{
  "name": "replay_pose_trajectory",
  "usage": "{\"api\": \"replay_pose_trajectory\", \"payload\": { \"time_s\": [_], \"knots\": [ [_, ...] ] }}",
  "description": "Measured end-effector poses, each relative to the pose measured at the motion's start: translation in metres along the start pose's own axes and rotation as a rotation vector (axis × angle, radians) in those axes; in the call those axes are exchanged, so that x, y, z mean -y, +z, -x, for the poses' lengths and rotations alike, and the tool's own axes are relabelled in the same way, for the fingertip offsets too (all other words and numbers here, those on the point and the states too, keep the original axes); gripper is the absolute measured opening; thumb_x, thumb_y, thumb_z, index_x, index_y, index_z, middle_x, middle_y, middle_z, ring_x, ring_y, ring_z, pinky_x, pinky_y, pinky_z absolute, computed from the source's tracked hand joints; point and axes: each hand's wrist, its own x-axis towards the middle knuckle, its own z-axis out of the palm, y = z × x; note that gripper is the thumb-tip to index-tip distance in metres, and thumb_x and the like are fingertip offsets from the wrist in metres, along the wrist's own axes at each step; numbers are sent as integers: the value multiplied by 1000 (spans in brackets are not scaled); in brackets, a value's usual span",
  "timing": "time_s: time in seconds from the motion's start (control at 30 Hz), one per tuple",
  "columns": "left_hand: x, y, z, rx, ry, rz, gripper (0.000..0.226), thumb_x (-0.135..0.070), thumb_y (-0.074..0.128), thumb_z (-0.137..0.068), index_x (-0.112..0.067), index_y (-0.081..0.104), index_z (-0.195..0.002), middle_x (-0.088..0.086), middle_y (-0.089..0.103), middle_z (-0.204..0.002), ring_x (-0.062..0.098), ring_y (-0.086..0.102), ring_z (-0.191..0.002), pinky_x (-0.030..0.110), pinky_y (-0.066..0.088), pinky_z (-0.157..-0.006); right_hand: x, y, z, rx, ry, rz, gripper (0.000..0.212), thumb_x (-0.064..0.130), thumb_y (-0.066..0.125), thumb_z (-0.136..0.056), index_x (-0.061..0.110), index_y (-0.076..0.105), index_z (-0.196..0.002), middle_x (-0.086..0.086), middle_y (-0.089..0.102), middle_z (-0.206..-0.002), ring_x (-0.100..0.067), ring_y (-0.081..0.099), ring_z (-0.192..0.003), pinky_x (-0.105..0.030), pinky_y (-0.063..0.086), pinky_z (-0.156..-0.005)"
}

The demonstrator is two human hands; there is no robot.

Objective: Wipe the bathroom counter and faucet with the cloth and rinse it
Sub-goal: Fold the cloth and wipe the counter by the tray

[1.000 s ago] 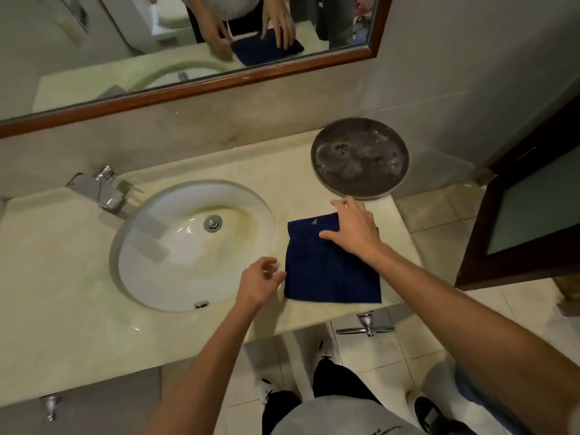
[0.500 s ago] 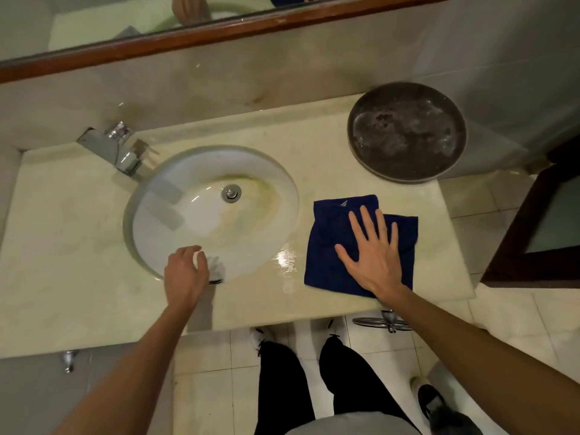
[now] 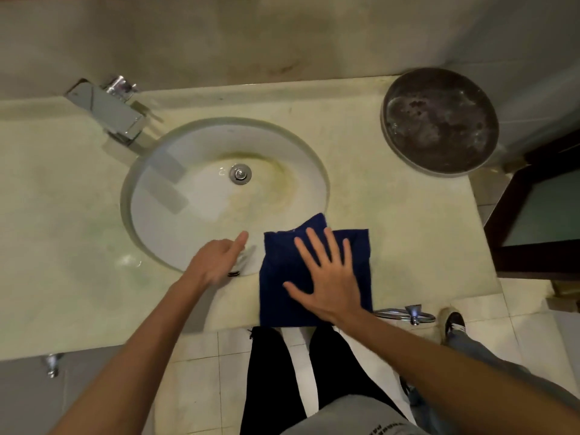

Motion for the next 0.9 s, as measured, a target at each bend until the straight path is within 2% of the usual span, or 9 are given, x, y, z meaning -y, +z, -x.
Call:
{"api": "replay_pose_trajectory", "payload": {
  "time_s": [0.1,0.2,0.27,0.43,0.57,0.7,0.77,0.83,0.9],
  "knots": [
    [1,-5,-1,199,-133,158,100,-94,22,-82,-16,77,-112,4,72,-112,26,67,-104,40,47,-99,67,15,-17,48,-58,-39,87,76,42,-90,25,33,-159,-1,32,-166,-32,25,-154,-60,12,-124],
    [10,-12,1,146,-70,342,59,-78,48,-88,-28,74,-103,-6,75,-103,18,70,-98,42,52,-99,114,24,-45,88,-26,-77,88,76,40,-90,24,30,-160,2,32,-165,-28,29,-152,-52,16,-125],
    [17,-23,2,67,-19,408,49,-75,57,-84,-32,67,-103,-7,74,-102,16,70,-97,46,53,-98,127,28,-58,106,-21,-126,90,74,41,-90,25,20,-163,2,27,-167,-24,24,-154,-47,17,-127],
    [32,-48,17,46,-51,96,57,-68,56,-92,-33,46,-135,7,70,-117,24,67,-97,35,53,-85,120,19,-61,119,-5,-298,83,63,47,-98,16,23,-162,-2,25,-168,-18,19,-155,-39,11,-129],
    [39,-45,26,46,-50,-141,71,-55,69,-90,-25,40,-148,10,63,-135,30,64,-115,39,52,-97,96,4,-42,34,69,-263,66,53,44,-104,13,36,-156,-5,34,-163,-21,28,-152,-41,16,-128],
    [38,-42,36,-44,-90,144,73,-32,82,-83,-21,41,-142,5,68,-117,26,66,-105,40,55,-93,72,-9,-12,-8,64,-200,50,46,57,-100,17,54,-141,-1,51,-142,-21,48,-130,-41,43,-111],
    [38,-46,42,-61,-149,407,77,-19,85,-81,-19,39,-143,3,67,-110,25,67,-101,43,56,-91,65,-14,-6,-11,128,-245,47,44,61,-97,19,56,-136,1,53,-134,-20,49,-121,-36,44,-104],
    [33,-51,51,-22,-263,711,80,-8,87,-77,-12,42,-143,9,67,-119,25,67,-103,39,56,-86,61,-18,-9,21,199,-281,49,42,64,-96,19,53,-138,0,52,-133,-21,49,-118,-35,43,-102],
    [27,-56,59,60,-381,873,68,-4,88,-75,3,53,-133,16,68,-125,26,68,-102,34,57,-76,62,-22,-17,86,232,-267,55,41,67,-95,19,49,-142,-1,52,-134,-23,48,-121,-35,42,-102]
  ]
}}
